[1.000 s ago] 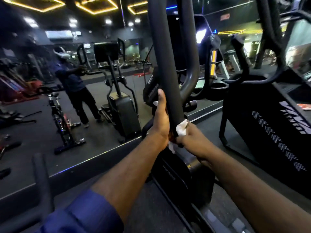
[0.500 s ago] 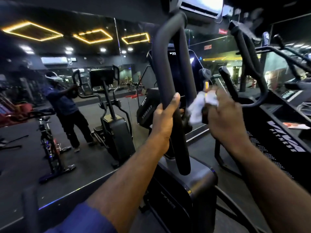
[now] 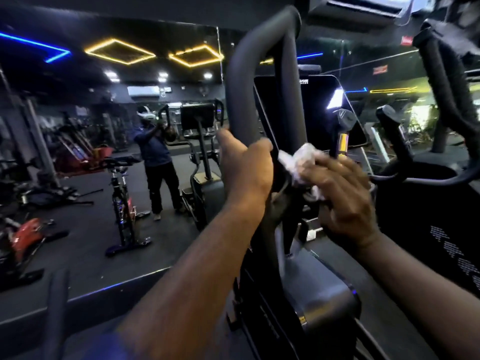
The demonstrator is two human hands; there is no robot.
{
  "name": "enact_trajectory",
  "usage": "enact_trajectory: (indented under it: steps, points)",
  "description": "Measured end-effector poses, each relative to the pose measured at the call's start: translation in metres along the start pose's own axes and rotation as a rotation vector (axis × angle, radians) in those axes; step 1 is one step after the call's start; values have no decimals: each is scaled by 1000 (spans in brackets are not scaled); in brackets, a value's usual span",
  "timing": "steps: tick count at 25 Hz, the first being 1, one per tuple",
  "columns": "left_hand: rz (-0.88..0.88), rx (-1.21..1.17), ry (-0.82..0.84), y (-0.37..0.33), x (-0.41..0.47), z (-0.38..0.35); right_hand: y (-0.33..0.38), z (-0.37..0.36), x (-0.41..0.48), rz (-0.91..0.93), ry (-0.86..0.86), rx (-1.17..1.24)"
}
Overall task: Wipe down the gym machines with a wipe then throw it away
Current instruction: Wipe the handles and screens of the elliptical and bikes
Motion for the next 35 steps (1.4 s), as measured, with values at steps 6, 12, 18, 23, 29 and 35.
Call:
enact_trajectory:
  steps: [6, 12, 18, 23, 29, 35]
  points:
    - [-23, 44, -128, -8, -3, 2, 42, -17, -15, 310, 131, 210]
    - [-267, 395, -194, -90, 9, -13, -19, -11, 68, 329, 7, 250]
    - [-331, 667, -46, -161, 63, -53, -57, 3, 157, 250, -88, 302]
    - [-424, 933, -78, -152, 74, -63, -60, -20, 154, 117, -44, 330]
    - [-497, 1071, -149, -151, 71, -65, -82, 12, 216, 58, -235, 389]
    - [-527, 1119, -173, -153, 71, -63, -88, -15, 170, -49, -168, 534]
Point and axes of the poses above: each hand's wrist, its own x-axis towards the middle knuckle, its own z-axis out of the back of the hand, y = z × x, the point moved 9 cm from there along x, towards the middle knuckle
